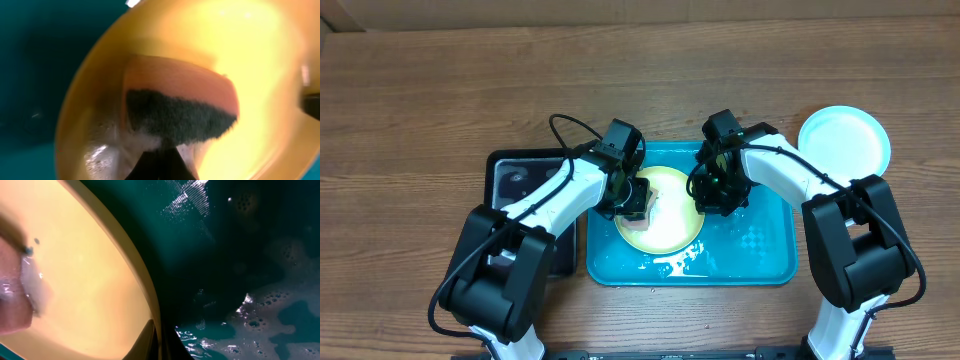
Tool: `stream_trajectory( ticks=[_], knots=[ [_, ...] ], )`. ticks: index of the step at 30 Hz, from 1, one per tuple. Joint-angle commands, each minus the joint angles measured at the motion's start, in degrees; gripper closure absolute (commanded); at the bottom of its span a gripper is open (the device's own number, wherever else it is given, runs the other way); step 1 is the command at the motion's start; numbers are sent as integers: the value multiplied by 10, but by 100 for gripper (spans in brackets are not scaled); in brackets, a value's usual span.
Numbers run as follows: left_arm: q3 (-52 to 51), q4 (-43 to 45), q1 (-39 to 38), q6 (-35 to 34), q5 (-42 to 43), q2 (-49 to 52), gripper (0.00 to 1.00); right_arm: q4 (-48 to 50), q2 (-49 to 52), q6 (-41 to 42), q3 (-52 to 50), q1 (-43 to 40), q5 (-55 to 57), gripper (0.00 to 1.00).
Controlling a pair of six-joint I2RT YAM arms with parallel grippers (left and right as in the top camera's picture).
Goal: Clean dirty plates on tray and stack at the side
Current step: 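Scrub the yellow plate with the sponge while the right gripper holds it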
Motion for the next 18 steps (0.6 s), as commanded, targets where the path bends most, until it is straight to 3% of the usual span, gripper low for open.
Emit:
stream_trajectory(
  ticks=[1, 9, 18],
  knots=[
    [1, 29, -22, 24, 125, 23, 96, -2, 23, 2, -22, 7, 21, 96],
    [1, 67, -75, 5, 213, 24, 96, -6, 23, 2, -22, 7, 21, 96],
    [1, 86, -21, -67, 77, 24, 96, -20, 23, 3, -22, 7, 21, 96]
  ],
)
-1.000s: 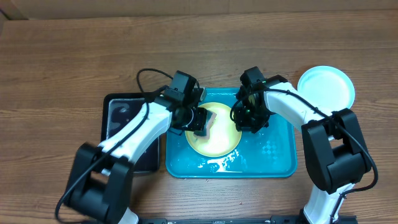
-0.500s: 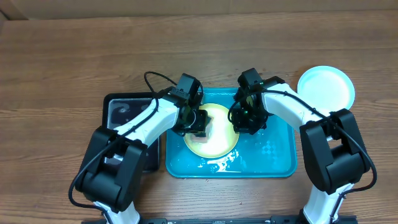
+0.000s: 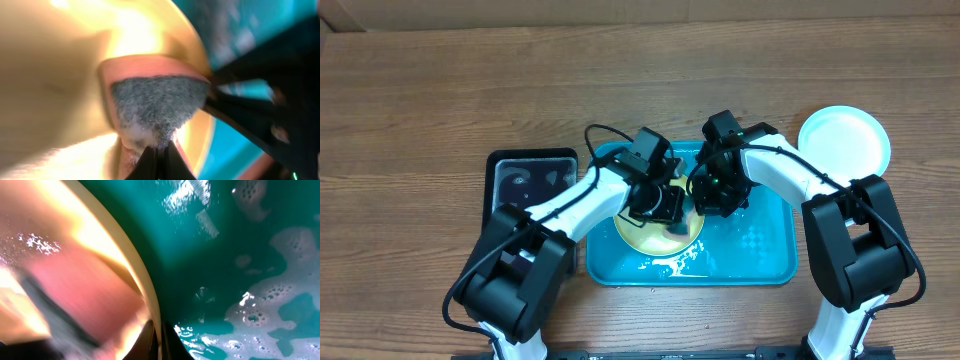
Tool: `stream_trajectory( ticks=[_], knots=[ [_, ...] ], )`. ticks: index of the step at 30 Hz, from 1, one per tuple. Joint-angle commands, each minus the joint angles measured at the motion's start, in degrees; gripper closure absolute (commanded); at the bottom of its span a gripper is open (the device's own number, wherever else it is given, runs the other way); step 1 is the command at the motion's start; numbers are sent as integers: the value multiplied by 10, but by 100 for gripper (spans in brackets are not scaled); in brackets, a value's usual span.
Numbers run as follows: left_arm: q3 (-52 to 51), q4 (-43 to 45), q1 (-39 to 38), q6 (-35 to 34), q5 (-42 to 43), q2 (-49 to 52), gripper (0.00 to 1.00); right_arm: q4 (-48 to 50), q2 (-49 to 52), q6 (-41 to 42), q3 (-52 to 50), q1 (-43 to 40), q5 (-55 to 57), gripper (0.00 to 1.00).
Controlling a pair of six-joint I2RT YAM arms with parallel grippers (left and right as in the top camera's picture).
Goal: Clean dirty plates on tray and stack at the side
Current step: 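Scrub the yellow plate with the sponge while the right gripper holds it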
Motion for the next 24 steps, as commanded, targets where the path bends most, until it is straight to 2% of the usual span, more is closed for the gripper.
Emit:
stream_trajectory(
  ticks=[1, 3, 8, 14, 17, 19, 24],
  knots=[
    [1, 12, 46, -34, -91, 7, 96, -12, 23, 2, -22, 7, 26, 96],
    [1, 18, 70, -34, -140, 7, 96, -12, 23, 2, -22, 7, 26, 96],
    [1, 5, 99, -31, -192, 7, 96, -15, 23, 3, -22, 7, 26, 96],
    [1, -80, 96, -25, -224, 7, 96, -16, 23, 2, -22, 7, 26, 96],
    [1, -134, 89, 11, -225, 7, 96, -16, 23, 2, -22, 7, 26, 96],
    [1, -163, 85, 50, -197, 7, 96, -16, 23, 2, -22, 7, 26, 96],
    [1, -204, 67, 173, -43, 7, 96, -9, 23, 2, -22, 7, 26, 96]
  ],
)
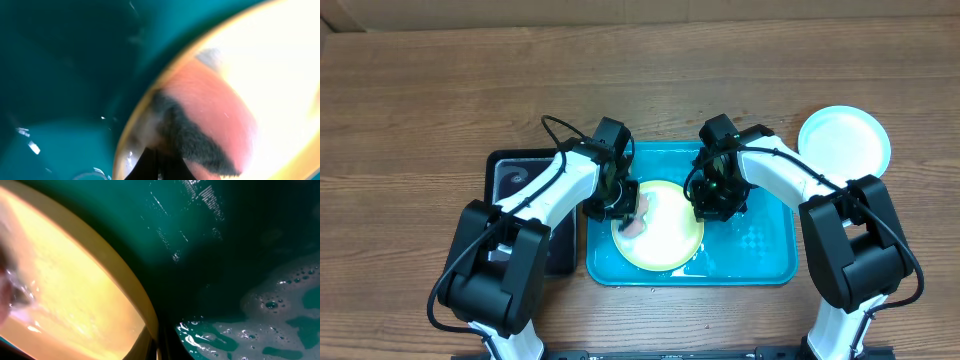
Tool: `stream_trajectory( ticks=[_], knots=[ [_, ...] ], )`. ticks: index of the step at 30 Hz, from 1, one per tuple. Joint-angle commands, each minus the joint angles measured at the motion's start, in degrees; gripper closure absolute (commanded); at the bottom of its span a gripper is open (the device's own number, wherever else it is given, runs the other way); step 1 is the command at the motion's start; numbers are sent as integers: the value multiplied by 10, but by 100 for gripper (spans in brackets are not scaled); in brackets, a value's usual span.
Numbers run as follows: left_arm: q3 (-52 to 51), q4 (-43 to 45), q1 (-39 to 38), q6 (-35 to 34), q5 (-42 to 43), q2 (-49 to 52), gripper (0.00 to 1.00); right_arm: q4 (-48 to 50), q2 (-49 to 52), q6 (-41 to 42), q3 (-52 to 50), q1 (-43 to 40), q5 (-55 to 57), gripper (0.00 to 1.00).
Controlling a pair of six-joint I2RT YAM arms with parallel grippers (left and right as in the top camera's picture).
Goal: Clean dirty plates on tray and stack at the side
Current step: 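Scrub the yellow plate with the sponge while the right gripper holds it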
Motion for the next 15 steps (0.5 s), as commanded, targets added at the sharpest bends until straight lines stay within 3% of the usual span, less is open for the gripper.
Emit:
stream_trajectory(
  ticks=[1, 8, 12, 15],
  knots=[
    [-17, -22, -21, 117, 112, 13, 96, 5, 22, 6, -19, -1, 36, 96],
    [-17, -10, -57, 188, 258, 13, 96, 5, 22, 6, -19, -1, 36, 96],
    [-17, 30, -66, 145, 255, 13, 96, 5, 22, 6, -19, -1, 36, 96],
    [-17, 76, -65, 61, 206, 13, 96, 2, 22, 6, -19, -1, 35, 96]
  ],
)
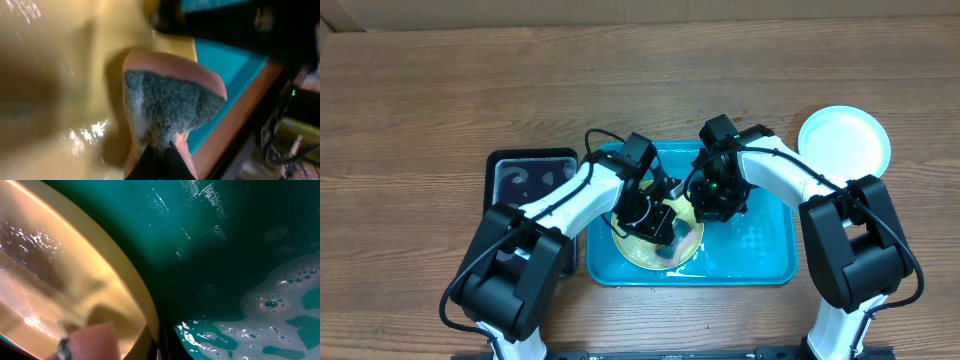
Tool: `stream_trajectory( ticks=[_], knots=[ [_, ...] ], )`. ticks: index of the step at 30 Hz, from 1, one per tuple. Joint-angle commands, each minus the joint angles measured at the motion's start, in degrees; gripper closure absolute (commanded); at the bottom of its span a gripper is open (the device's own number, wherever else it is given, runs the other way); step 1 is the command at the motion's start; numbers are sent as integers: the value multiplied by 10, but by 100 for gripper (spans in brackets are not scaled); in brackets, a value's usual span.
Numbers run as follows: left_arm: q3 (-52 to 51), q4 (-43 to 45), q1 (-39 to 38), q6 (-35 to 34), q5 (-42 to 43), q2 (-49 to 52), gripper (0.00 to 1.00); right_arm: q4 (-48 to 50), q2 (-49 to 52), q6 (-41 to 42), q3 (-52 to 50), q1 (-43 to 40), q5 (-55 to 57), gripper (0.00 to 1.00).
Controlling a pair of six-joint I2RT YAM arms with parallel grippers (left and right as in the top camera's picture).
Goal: Clean dirty plates on tray and stack at the side
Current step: 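Scrub the yellow plate with the sponge while the right gripper holds it, then return the sponge with the left gripper over the soap dish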
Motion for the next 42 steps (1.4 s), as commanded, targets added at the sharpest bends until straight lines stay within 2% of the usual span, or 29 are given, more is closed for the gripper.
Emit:
stream_trajectory(
  ticks=[1, 5, 12, 17, 25, 32, 36, 39, 42],
  knots=[
    [-3, 36, 4, -89, -31, 8, 96, 2, 22, 9, -18, 0, 39, 96],
    [-3, 75, 11, -150, -101, 8, 96, -7, 22, 9, -18, 0, 39, 96],
    [-3, 90, 28, -163, -264, 8, 96, -9, 22, 9, -18, 0, 39, 96],
    [-3, 59, 63, -186, -317, 8, 96, -9, 22, 12, -18, 0, 39, 96],
    [17, -15, 93, -183, -335, 8, 96, -9, 22, 11, -18, 0, 40, 96],
    [150, -124, 80, -158, -372, -27, 96, -3, 22, 11, -18, 0, 39, 96],
    [227, -192, 80, -144, -351, -45, 96, 2, 22, 11, -18, 0, 39, 96],
    [263, -243, 80, -145, -354, -45, 96, 8, 22, 11, -17, 0, 40, 96],
    [270, -296, 90, -190, -417, -45, 96, 8, 20, 9, -9, 0, 56, 96]
  ],
)
